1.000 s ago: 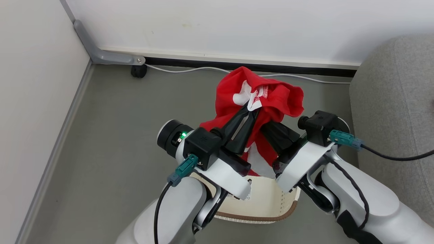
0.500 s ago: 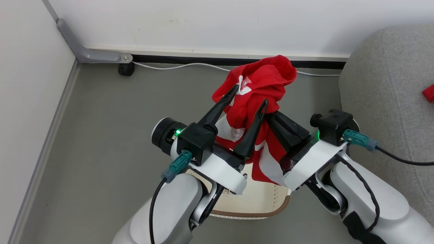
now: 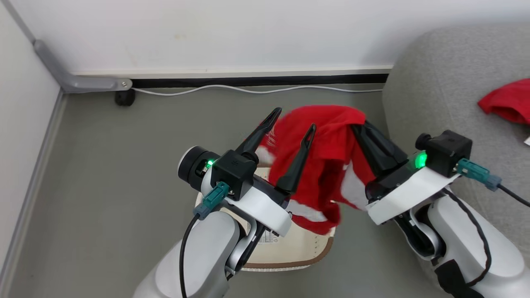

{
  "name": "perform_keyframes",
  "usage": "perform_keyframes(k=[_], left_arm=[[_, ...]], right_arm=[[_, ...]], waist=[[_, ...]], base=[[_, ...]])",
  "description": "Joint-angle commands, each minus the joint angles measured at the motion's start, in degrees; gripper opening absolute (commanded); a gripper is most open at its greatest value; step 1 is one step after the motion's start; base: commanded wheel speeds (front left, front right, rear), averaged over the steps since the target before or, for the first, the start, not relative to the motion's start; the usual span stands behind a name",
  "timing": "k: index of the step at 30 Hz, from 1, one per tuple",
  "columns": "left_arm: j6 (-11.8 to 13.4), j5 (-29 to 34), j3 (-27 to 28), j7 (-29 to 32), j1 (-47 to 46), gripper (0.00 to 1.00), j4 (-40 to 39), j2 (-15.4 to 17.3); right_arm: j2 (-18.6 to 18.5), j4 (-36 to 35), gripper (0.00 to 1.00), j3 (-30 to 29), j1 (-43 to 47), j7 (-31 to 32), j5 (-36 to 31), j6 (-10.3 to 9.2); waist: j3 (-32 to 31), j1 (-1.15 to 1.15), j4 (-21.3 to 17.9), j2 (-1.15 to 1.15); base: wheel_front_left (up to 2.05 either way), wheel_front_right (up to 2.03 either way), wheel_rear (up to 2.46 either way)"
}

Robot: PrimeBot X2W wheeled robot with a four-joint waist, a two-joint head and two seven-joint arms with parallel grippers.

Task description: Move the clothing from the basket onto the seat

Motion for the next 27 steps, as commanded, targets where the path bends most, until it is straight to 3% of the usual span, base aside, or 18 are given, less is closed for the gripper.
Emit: perform_keyframes(k=[1, 9, 27], left_arm=[[-0.72, 0.68, 2.11, -0.34, -0.37, 1.00, -0.74, 0.34], [-3.22, 1.63, 2.43, -0.34, 0.29, 1.00, 2.62, 0.34], [-6.83, 1.82, 2.64, -0.34, 0.95, 1.00, 8.27, 0.33]], right_arm=[[0.05, -2.02, 0.00, -1.04, 0.84, -0.35, -0.86, 0.17], [-0.01, -4.65, 0.00, -7.30, 1.90, -0.35, -1.61, 0.17], [-0.19, -8.62, 0.00, -15.44, 3.21, -0.35, -2.40, 0.17]], waist=[[-0.30, 0.00, -1.63, 0.00], [-0.01, 0.00, -7.58, 0.00], [-0.27, 0.00, -19.85, 0.00]], base=[[0.00, 0.00, 0.00], [0.00, 0.00, 0.00], [0.00, 0.00, 0.00]])
